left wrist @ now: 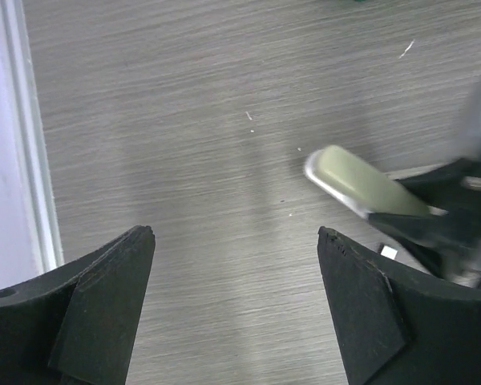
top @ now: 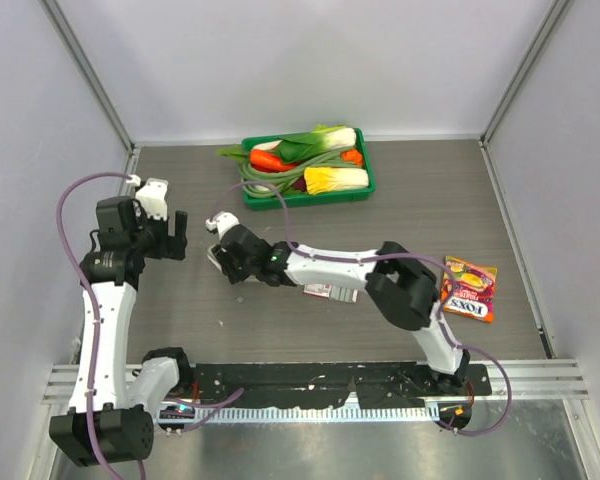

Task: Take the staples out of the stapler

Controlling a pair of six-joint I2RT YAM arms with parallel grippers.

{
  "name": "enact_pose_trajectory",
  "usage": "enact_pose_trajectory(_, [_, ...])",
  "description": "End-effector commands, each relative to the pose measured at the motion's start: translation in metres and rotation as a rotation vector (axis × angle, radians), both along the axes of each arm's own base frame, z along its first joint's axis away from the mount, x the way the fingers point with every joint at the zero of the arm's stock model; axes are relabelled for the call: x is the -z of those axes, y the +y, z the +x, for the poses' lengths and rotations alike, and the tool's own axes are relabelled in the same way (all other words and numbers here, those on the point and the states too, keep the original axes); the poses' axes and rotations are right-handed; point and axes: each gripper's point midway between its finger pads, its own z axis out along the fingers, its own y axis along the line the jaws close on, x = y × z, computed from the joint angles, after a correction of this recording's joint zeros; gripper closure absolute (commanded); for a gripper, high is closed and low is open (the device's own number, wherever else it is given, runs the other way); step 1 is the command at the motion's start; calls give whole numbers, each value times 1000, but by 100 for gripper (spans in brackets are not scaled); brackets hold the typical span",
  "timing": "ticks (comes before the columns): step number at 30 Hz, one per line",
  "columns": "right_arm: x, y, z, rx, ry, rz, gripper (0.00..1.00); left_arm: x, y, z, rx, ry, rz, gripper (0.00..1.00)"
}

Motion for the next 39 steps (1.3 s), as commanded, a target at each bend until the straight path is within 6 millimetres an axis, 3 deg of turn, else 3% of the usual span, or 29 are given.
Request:
enact_pose_trajectory(1, [4, 32, 16, -27, 16, -39, 99, -2, -9, 3, -51, -12, -117, 13])
enact_pose_trajectory(2, [9, 32, 17, -24, 32, -66, 99, -4, -9, 3, -57, -22, -128, 13])
enact_pose_trajectory(3, [-5, 41, 24, -22, 18, -35, 99, -5, -10, 2, -66, -28, -142, 13])
enact_pose_trajectory(5, [7, 49, 27, -27, 41, -39, 99, -13, -9, 4, -99, -55, -163, 13])
enact_pose_trajectory(7, [-2, 60, 33, -27, 36, -23, 99, -19, -9, 6, -126, -72, -189, 13])
enact_pose_trajectory(8, [13, 62, 35, -20, 53, -40, 99, -23, -9, 7, -144, -82, -209, 13])
enact_pose_trajectory(10, [8, 71, 36, -19, 65, -22, 97, -27, -9, 8, -159, -94, -225, 13])
enact_pose_trajectory(16, [13, 75, 25, 3, 153, 44, 53, -16, -6, 8, -181, -57, -222, 11])
enact_pose_trajectory(21, [14, 62, 20, 34, 172, 45, 40, 0, -5, 7, -184, -33, -211, 11])
enact_pose_trajectory(23, [3, 59, 21, 45, 163, 59, 32, 5, -5, 8, -180, -27, -213, 9])
enact_pose_trajectory(24, [5, 55, 21, 56, 162, 50, 31, 6, -6, 9, -175, -24, -215, 10])
enact_pose_trajectory(25, [-12, 53, 21, 56, 151, 75, 30, 8, -6, 9, -172, -17, -214, 9])
enact_pose_trajectory(26, [-13, 49, 20, 58, 148, 76, 30, 11, -7, 10, -170, -8, -217, 8])
enact_pose_trajectory(32, [-91, 14, 21, 11, 77, 205, 28, 15, -21, 16, -109, 19, -263, 0])
enact_pose_trajectory(34, [-101, -3, 26, -17, 71, 215, 28, 15, -24, 19, -90, 25, -264, 0])
enact_pose_trajectory(37, [-92, -38, 27, -74, 17, 135, 27, 21, -38, 19, -38, 46, -241, 4])
enact_pose_trajectory(38, [-69, -52, 17, -119, 57, 84, 26, 24, -48, 18, -10, 51, -197, 5])
enact_pose_trajectory(39, [-69, -62, 13, -168, 26, 56, 25, 25, -55, 17, 10, 41, -171, 5])
